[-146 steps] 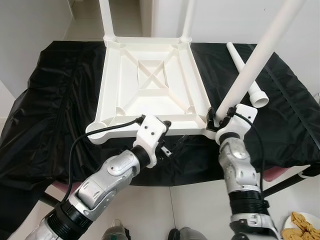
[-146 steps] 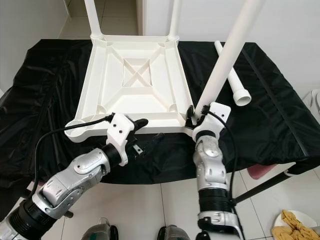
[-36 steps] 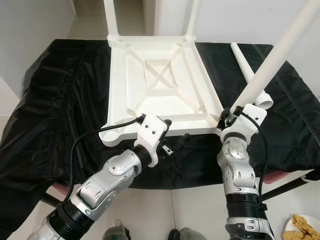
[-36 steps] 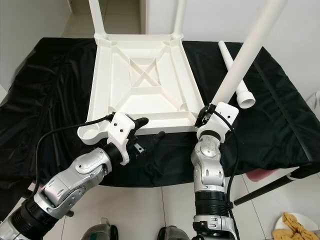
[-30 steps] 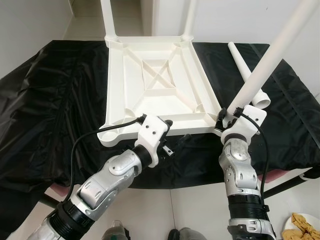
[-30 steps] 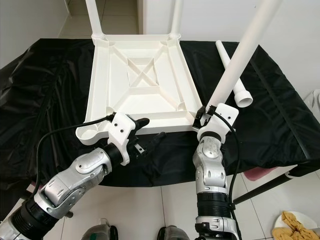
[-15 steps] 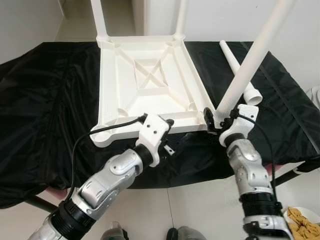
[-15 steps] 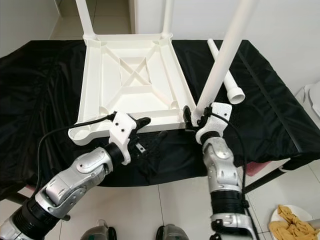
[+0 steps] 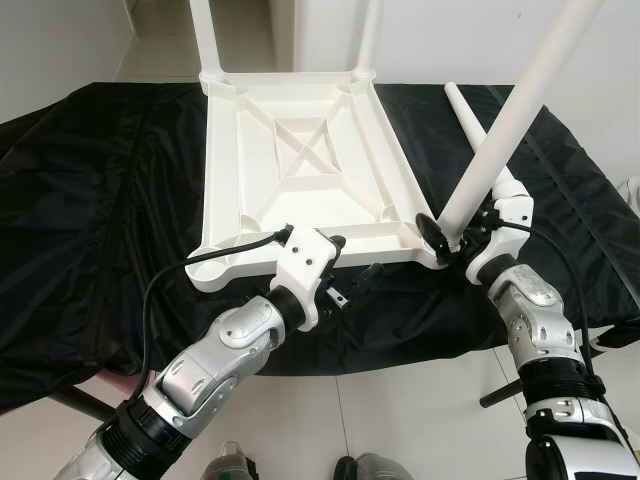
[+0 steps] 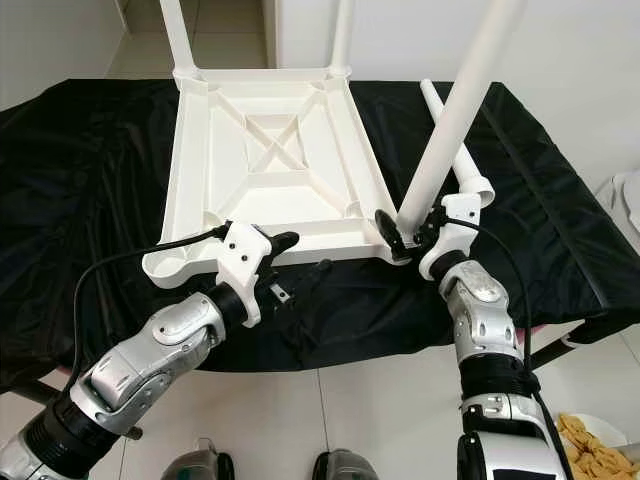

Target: Building children table

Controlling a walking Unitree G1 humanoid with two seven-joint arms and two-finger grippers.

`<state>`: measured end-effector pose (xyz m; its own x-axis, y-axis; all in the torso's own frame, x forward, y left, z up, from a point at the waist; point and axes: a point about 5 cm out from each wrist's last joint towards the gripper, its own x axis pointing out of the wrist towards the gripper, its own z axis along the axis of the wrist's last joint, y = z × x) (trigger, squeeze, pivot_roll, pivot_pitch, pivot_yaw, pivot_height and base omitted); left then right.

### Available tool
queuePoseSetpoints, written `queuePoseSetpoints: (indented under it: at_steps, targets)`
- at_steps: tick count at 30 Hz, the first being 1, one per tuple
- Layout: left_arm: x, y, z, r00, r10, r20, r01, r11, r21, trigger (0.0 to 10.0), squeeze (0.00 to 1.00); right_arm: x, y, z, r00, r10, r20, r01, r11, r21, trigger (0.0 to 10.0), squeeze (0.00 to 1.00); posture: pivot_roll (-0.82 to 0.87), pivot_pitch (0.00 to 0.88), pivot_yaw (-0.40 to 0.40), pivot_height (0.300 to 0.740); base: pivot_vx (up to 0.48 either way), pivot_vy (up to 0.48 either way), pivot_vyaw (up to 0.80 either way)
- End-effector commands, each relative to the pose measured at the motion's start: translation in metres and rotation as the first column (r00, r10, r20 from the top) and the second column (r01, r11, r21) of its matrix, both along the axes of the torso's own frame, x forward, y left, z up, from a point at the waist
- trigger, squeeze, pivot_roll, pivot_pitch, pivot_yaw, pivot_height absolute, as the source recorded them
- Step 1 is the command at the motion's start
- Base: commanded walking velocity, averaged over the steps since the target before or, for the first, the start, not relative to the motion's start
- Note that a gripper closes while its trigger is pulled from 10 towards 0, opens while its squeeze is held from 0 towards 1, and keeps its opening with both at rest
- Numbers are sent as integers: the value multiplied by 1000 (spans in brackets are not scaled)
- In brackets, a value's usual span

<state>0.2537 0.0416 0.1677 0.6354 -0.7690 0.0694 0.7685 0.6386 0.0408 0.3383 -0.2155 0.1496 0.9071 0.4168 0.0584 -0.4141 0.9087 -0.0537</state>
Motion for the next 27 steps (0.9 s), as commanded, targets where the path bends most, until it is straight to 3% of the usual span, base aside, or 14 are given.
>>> queuePoseSetpoints:
  at_steps: [1, 8, 12, 13, 14, 15, 16, 26, 27]
  targets:
    - [-6, -3, -1, 977, -215, 11, 214, 976, 33, 10000, 0, 0, 1, -3, 999, 45, -6, -45, 999, -1, 10000, 0, 24, 64, -28, 740, 0, 0, 0]
    - [-6, -3, 0, 977, -215, 12, 215, 976, 34, 10000, 0, 9, 0, -3, 997, 79, 0, -79, 996, -41, 10000, 0, 32, 62, -24, 740, 0, 0, 0]
    - [-7, -3, 0, 977, -215, 11, 215, 976, 34, 10000, 0, 13, -1, -3, 997, 79, 4, -79, 995, -55, 9176, 0, 33, 62, -25, 740, 0, 0, 0]
    - [-6, -3, 0, 977, -214, 11, 214, 976, 34, 10000, 0, 13, -2, -3, 997, 79, 3, -78, 995, -63, 4118, 0, 36, 61, -26, 740, 0, 0, 0]
    - [-7, -3, 0, 977, -214, 11, 213, 976, 34, 10000, 0, 15, -3, -4, 998, 69, -2, -68, 994, -89, 863, 0, 38, 59, -29, 740, 0, 0, 0]
    - [-7, -3, 0, 977, -214, 11, 213, 976, 34, 10000, 0, 15, -3, -4, 998, 69, -2, -68, 994, -89, 863, 0, 38, 59, -29, 740, 0, 0, 0]
    - [-7, -3, 0, 977, -213, 12, 212, 977, 34, 10000, 0, 15, -3, -7, 998, 66, -19, -67, 994, -90, 0, 0, 41, 60, -32, 740, 0, 0, 0]
    - [-7, -4, -1, 977, -212, 13, 211, 977, 32, 10000, 0, 10, 2, -17, 990, 131, -47, -135, 985, -105, 0, 0, 37, 51, -34, 740, 0, 0, 0]
    - [-7, -4, -1, 977, -214, 13, 213, 977, 32, 10000, 0, 10, 3, -18, 991, 128, -49, -132, 986, -97, 10000, 0, 37, 51, -34, 740, 0, 0, 0]
